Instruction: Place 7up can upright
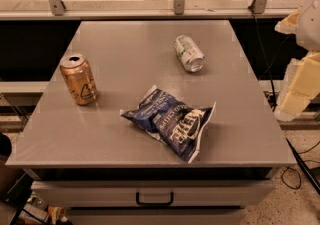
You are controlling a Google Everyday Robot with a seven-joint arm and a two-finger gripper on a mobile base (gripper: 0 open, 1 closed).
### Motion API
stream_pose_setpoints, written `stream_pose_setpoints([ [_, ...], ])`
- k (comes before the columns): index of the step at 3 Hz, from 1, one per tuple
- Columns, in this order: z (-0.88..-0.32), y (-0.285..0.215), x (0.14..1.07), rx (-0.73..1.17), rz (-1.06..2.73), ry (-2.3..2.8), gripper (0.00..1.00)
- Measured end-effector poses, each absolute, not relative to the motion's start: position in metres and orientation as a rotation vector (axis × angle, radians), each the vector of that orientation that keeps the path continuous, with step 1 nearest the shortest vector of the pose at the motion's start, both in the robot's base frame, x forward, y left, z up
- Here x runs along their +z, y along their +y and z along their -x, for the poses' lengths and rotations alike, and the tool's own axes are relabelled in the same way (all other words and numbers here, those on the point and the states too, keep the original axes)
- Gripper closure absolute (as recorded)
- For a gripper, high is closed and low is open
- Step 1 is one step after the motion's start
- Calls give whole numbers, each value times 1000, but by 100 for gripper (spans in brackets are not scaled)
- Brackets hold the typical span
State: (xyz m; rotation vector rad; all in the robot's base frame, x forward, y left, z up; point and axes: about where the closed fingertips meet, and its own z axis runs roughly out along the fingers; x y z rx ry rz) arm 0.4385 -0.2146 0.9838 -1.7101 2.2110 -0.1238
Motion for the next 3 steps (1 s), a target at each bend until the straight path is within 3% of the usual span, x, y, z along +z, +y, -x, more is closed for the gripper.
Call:
stream_pose_setpoints([
  [3, -465, -227, 1011, -23, 1435, 2213, 0],
])
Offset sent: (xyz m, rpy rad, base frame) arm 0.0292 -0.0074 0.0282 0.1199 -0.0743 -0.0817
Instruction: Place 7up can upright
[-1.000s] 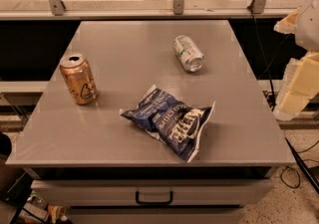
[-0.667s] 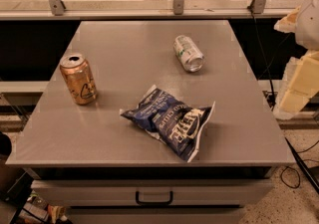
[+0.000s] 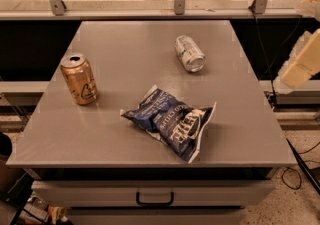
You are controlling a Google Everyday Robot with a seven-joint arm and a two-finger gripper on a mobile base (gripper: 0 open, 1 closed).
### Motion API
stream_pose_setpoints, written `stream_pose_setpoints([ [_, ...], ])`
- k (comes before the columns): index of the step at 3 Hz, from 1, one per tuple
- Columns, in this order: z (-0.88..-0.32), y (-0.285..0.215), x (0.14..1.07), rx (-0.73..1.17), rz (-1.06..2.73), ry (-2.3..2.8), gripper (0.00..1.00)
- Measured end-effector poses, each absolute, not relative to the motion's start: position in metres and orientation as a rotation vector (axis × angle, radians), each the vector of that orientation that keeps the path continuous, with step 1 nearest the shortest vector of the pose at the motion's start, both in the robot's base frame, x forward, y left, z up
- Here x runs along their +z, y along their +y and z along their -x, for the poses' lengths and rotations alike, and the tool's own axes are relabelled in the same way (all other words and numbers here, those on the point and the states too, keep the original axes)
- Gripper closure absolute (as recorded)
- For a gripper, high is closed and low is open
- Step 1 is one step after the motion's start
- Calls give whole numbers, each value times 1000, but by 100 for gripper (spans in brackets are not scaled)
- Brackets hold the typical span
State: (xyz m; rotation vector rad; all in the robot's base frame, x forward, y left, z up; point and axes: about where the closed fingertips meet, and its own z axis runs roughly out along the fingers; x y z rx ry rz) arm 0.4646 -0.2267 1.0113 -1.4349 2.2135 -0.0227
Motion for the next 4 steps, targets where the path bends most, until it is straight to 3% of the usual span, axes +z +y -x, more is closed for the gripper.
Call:
stream_pose_setpoints([
  [4, -558, -255, 1043, 176, 548, 2428, 0],
])
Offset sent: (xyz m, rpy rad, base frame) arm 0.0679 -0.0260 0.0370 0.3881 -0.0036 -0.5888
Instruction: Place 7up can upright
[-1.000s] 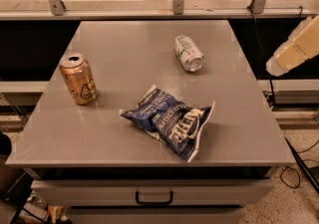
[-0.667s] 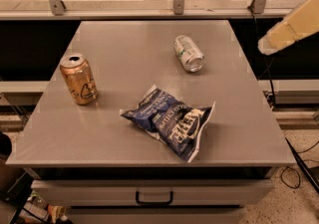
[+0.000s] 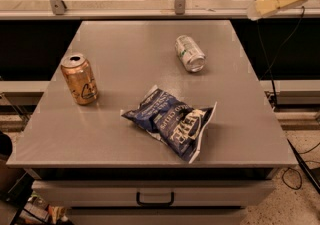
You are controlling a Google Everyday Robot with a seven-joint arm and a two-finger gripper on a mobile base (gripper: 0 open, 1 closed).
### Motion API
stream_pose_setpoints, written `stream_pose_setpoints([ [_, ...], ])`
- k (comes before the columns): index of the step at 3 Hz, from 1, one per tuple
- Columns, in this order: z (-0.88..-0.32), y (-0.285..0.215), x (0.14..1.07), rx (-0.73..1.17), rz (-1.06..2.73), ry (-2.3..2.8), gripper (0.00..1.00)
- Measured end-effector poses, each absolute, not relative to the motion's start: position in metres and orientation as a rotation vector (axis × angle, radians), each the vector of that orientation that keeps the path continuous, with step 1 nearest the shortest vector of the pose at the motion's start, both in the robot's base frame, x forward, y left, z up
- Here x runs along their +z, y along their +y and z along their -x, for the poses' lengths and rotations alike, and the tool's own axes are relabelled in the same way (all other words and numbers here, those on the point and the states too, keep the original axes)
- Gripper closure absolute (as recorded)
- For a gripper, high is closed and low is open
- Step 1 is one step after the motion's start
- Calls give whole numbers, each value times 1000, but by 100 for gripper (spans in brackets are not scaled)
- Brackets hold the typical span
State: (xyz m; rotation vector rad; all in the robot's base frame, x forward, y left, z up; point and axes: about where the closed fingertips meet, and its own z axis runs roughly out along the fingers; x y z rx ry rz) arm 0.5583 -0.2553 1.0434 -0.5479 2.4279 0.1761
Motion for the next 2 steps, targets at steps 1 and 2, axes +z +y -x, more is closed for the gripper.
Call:
stream_pose_setpoints([
  [1, -582, -256, 1043, 182, 448, 2473, 0],
  [2, -618, -233, 1039, 172, 455, 2526, 0],
])
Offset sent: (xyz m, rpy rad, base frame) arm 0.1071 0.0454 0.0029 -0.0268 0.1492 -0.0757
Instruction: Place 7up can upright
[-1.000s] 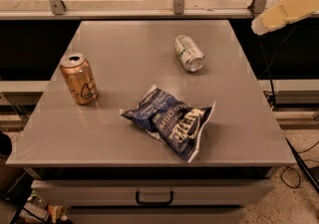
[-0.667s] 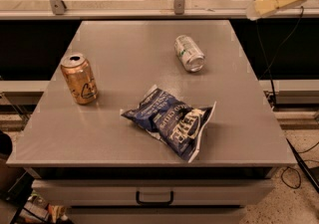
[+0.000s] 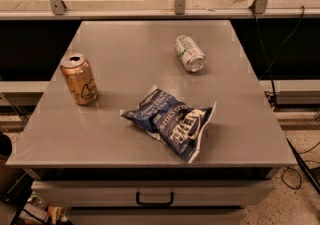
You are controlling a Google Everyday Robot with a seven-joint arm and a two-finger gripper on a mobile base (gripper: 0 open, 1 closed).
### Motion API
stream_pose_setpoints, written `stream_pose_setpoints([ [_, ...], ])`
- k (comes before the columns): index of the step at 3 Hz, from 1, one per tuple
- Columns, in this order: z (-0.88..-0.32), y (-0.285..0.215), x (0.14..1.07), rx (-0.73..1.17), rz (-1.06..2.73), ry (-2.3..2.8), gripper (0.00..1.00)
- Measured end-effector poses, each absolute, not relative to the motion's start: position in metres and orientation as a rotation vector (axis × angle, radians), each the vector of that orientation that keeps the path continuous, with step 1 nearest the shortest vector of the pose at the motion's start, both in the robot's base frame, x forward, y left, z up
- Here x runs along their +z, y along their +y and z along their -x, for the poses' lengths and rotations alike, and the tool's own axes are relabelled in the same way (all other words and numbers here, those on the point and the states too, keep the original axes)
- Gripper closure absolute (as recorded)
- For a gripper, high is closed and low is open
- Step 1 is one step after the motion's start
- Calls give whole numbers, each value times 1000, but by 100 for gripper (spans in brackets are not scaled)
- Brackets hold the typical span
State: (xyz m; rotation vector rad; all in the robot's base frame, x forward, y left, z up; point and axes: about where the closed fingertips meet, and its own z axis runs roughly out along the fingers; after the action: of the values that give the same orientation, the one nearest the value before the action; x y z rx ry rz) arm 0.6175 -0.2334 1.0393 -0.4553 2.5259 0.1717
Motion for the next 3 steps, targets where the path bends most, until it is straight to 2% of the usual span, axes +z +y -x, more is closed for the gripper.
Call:
stream_pose_setpoints([
  [3, -680, -174, 1004, 233, 584, 2598, 0],
])
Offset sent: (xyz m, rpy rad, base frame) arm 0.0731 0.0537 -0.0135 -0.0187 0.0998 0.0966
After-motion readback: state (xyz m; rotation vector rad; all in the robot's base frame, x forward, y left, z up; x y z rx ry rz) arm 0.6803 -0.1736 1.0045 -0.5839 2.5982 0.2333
